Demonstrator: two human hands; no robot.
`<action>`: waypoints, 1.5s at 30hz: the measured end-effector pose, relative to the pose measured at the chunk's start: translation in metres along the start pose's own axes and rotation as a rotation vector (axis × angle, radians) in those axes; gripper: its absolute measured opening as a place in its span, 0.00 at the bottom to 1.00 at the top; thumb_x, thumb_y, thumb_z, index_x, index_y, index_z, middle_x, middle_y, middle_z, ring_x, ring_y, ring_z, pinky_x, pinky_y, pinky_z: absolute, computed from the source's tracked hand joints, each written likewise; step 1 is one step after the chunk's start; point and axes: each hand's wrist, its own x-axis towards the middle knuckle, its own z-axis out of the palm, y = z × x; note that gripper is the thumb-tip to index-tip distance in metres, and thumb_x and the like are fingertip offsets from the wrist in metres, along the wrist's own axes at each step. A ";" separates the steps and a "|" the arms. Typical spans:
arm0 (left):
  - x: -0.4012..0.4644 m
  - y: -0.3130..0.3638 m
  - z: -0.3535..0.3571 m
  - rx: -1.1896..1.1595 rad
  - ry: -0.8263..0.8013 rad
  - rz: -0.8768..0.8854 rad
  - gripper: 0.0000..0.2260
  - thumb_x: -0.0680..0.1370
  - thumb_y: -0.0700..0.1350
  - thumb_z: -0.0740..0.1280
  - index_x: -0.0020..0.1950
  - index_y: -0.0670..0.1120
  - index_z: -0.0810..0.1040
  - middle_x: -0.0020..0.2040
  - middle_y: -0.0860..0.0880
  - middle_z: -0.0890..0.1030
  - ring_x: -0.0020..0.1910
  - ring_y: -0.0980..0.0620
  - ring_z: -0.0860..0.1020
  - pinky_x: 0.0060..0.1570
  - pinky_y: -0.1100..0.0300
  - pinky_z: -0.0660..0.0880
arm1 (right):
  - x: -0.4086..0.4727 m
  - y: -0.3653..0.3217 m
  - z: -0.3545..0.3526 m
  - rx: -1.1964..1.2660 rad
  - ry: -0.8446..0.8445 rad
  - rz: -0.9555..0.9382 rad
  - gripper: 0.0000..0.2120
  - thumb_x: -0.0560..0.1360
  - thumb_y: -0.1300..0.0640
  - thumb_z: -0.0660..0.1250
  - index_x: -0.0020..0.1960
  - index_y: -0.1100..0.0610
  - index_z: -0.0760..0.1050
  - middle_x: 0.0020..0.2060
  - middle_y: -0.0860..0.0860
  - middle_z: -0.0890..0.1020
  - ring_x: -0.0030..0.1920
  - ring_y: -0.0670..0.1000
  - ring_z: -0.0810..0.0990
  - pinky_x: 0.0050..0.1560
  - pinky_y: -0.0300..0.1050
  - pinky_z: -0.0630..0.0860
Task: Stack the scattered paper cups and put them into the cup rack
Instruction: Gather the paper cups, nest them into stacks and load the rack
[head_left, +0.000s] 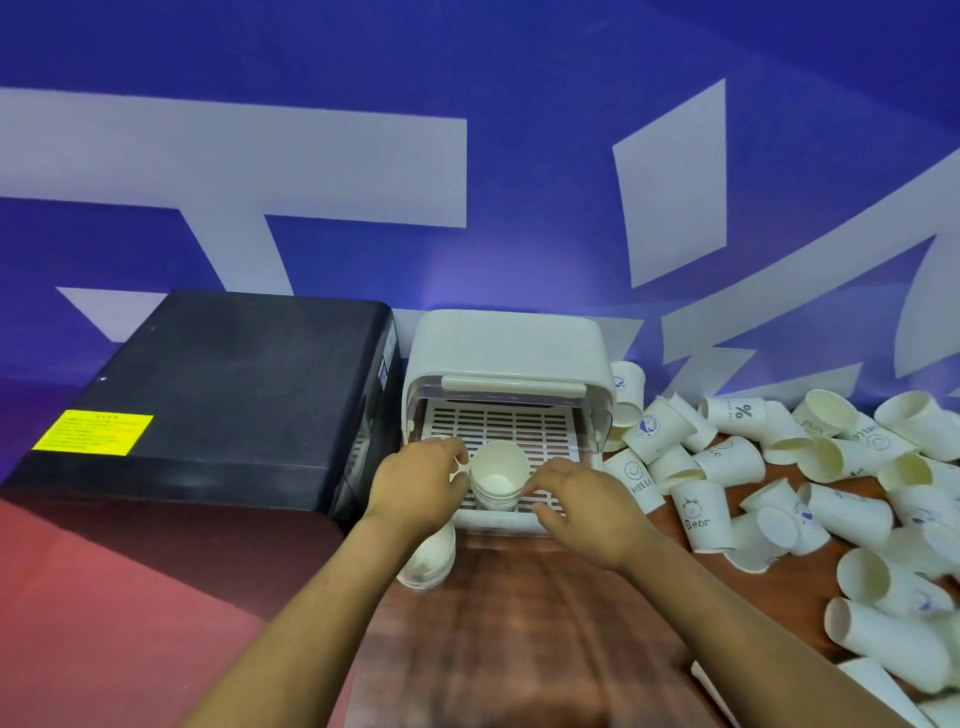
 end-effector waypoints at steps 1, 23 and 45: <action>-0.003 0.005 0.000 -0.016 0.026 0.004 0.11 0.77 0.48 0.61 0.59 0.53 0.75 0.55 0.55 0.80 0.53 0.54 0.77 0.49 0.58 0.74 | -0.003 0.002 -0.001 0.006 -0.002 0.005 0.14 0.77 0.50 0.60 0.61 0.48 0.75 0.60 0.44 0.76 0.58 0.47 0.75 0.55 0.43 0.73; -0.006 0.189 0.081 -0.130 -0.075 0.109 0.10 0.76 0.48 0.61 0.56 0.53 0.75 0.51 0.52 0.80 0.51 0.51 0.77 0.48 0.56 0.73 | -0.135 0.159 -0.049 0.022 -0.034 0.301 0.14 0.77 0.49 0.61 0.62 0.48 0.73 0.59 0.46 0.76 0.56 0.47 0.76 0.52 0.41 0.72; 0.089 0.275 0.192 -0.221 -0.307 -0.166 0.26 0.77 0.53 0.62 0.73 0.50 0.59 0.63 0.45 0.70 0.61 0.44 0.73 0.60 0.47 0.72 | -0.119 0.279 -0.009 0.125 -0.134 0.358 0.37 0.71 0.46 0.64 0.75 0.45 0.50 0.67 0.45 0.69 0.64 0.48 0.71 0.56 0.44 0.73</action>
